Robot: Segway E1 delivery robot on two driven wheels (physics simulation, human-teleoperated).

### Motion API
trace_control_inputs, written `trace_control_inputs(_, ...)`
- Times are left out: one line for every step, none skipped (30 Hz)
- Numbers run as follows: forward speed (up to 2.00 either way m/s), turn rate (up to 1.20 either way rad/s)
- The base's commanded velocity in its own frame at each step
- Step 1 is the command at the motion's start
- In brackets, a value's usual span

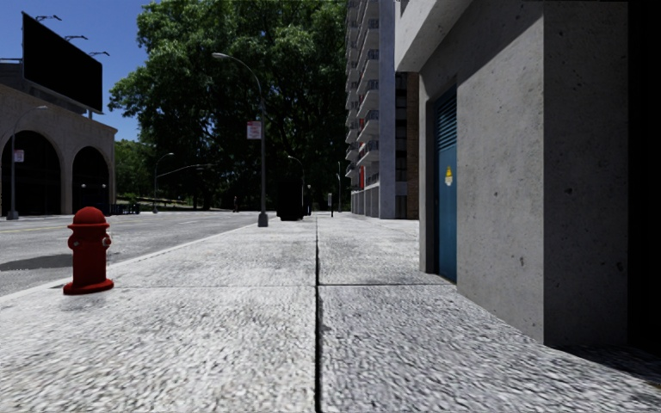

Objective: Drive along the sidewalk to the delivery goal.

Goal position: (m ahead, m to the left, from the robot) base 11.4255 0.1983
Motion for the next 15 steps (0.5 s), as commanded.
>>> trace_control_inputs(2.00,0.00)
trace_control_inputs(2.00,0.00)
trace_control_inputs(2.00,0.00)
trace_control_inputs(2.00,0.00)
trace_control_inputs(2.00,0.00)
trace_control_inputs(2.00,0.00)
trace_control_inputs(2.00,0.00)
trace_control_inputs(2.00,0.00)
trace_control_inputs(2.00,0.00)
trace_control_inputs(2.00,0.00)
trace_control_inputs(2.00,0.00)
trace_control_inputs(2.00,0.00)
trace_control_inputs(2.00,0.00)
trace_control_inputs(2.00,0.00)
trace_control_inputs(2.00,0.00)
